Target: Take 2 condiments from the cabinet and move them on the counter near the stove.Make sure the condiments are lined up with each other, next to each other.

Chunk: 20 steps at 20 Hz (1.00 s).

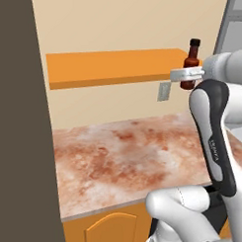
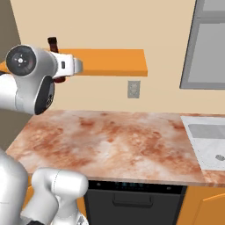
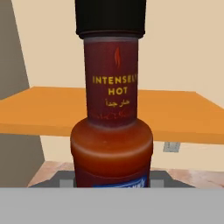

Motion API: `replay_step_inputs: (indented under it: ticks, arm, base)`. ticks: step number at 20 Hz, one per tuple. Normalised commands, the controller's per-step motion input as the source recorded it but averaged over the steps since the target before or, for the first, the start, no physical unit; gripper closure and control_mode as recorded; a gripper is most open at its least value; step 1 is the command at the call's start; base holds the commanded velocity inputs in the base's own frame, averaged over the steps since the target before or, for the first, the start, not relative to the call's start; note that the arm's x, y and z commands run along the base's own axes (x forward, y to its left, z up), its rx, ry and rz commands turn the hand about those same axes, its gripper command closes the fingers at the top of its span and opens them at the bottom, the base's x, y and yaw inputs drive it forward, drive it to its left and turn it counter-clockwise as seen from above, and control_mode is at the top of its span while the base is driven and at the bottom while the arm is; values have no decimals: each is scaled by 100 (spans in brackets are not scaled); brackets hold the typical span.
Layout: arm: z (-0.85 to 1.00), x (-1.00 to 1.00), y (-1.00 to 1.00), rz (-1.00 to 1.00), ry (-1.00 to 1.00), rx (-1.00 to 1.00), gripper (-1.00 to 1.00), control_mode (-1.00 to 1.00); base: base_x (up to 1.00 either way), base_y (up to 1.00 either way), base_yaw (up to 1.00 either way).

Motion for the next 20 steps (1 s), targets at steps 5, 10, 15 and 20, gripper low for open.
replay_step_inputs:
  ticks: [5, 10, 15, 20]
  arm:
    - [0, -75, -1, 0, 0, 0, 100, -100]
    - [-13, -58, -3, 0, 0, 0, 100, -100]
    - [-17, -49, -3, 0, 0, 0, 100, -100]
    - [-16, -42, -1, 0, 0, 0, 100, -100]
  base:
    - [0, 0, 0]
    - [0, 0, 0]
    - [0, 0, 0]
    - [0, 0, 0]
